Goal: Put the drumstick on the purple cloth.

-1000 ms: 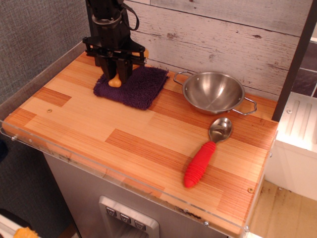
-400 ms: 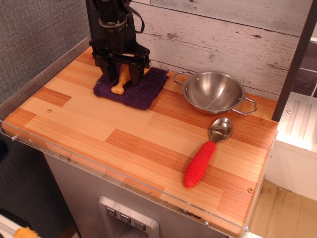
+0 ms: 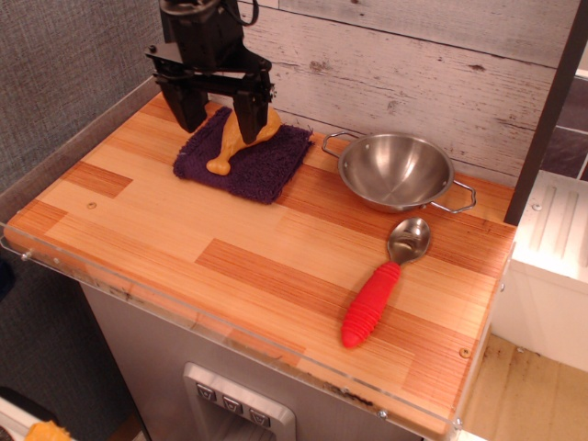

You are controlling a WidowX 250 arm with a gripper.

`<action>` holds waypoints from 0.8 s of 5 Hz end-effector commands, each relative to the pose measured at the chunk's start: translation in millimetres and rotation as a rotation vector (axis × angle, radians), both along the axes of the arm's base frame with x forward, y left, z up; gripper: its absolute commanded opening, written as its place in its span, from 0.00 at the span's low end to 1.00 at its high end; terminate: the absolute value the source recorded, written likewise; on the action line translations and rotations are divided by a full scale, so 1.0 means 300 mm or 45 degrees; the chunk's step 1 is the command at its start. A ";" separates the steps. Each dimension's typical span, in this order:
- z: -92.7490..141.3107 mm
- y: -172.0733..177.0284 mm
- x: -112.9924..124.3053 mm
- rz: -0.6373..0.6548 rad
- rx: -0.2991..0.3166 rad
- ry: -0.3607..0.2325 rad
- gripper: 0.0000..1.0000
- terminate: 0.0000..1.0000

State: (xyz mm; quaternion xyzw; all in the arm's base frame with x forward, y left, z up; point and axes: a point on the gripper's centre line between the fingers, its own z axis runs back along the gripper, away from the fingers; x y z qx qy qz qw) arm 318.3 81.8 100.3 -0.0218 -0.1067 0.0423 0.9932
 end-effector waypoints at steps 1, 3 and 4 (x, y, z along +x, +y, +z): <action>0.039 -0.078 -0.150 -0.080 -0.014 0.001 1.00 0.00; 0.016 -0.087 -0.177 -0.111 -0.011 0.015 1.00 0.00; 0.016 -0.087 -0.177 -0.111 -0.011 0.015 1.00 1.00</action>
